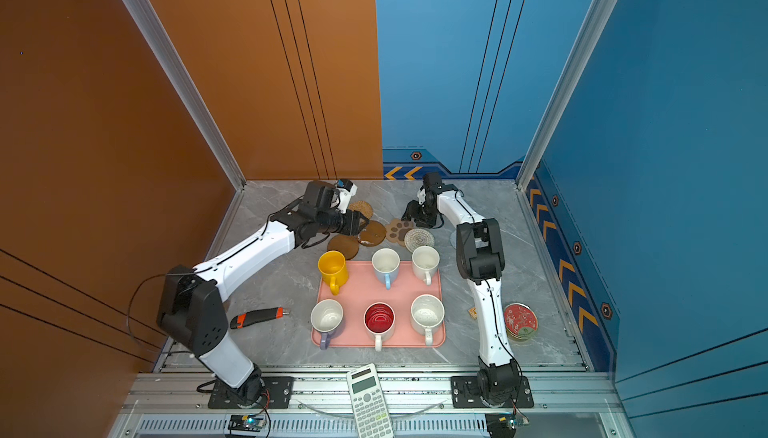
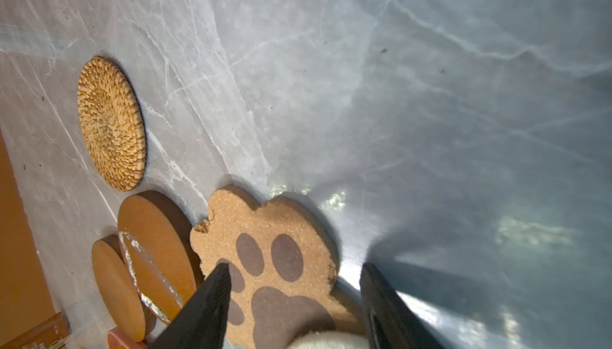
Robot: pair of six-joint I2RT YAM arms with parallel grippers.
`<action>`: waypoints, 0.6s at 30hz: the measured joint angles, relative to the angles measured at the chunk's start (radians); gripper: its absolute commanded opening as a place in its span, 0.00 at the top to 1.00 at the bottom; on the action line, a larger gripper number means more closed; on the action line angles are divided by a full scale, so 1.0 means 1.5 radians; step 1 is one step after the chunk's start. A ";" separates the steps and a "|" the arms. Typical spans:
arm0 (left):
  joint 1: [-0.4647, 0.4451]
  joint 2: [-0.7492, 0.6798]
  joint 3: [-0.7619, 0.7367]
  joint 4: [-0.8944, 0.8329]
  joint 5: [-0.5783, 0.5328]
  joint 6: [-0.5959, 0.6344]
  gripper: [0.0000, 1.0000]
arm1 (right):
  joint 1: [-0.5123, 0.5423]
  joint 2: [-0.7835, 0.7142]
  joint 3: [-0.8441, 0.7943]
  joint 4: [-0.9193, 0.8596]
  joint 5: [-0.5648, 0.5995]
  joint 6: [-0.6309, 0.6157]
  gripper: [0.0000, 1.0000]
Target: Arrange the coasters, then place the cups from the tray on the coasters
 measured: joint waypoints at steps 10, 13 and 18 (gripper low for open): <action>0.000 0.261 0.288 -0.098 0.045 0.065 0.61 | 0.011 -0.097 -0.020 -0.019 0.107 -0.065 0.30; 0.000 0.317 0.347 -0.125 0.060 0.080 0.61 | 0.023 -0.100 -0.020 -0.032 0.129 -0.084 0.30; -0.001 0.379 0.409 -0.150 0.094 0.094 0.69 | 0.040 -0.100 -0.022 -0.056 0.146 -0.108 0.39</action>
